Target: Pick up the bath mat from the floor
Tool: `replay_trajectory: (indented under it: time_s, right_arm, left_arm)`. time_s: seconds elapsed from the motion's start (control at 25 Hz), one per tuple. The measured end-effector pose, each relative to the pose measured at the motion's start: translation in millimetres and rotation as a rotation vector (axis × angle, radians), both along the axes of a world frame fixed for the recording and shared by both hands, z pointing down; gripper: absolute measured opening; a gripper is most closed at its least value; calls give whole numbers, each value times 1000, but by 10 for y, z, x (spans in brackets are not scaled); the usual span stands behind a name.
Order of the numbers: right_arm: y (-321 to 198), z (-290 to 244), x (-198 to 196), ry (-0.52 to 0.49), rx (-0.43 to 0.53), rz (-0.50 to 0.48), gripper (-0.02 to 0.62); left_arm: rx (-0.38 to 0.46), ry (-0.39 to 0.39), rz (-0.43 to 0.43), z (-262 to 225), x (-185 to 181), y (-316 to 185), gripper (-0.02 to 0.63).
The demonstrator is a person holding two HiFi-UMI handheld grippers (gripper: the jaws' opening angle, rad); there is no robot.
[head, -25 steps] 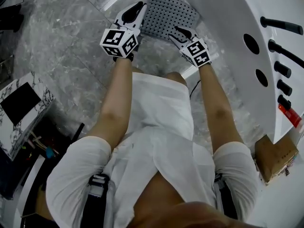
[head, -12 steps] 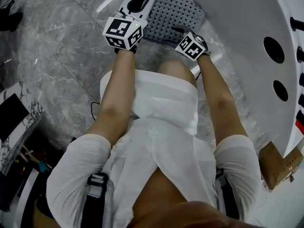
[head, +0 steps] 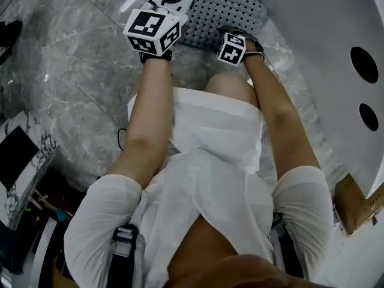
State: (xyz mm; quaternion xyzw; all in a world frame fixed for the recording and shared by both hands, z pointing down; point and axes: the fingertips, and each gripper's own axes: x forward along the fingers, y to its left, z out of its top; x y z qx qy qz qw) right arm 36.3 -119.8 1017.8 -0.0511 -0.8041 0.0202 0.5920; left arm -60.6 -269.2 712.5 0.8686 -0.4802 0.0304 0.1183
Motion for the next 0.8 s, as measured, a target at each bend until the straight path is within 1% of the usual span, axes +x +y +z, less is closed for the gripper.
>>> replay_trajectory:
  time_s: [0.2,0.28,0.44,0.6,0.72,0.8]
  right_arm:
    - [20,249,29,91,80,-62,354]
    - [28,312,16,110,88,-74,354]
    - [36,397,18,120,32,-34,353]
    - [107,388,14,132,-10,-2,354]
    - [104,299,-35,147,-12,53,364]
    - [127,261,-77,148,8,58,364]
  left_arm:
    - [-32,3,26,151,151,-70,60]
    - [-33,-5,43,158,197,-77,60]
    - [-16,-1,66,110,249,-75,60]
    - [-13,-28,86,121,273,-25,60]
    - [4,-45,82,86,218,-7,60]
    - [2,-41,75,97,171,8,60]
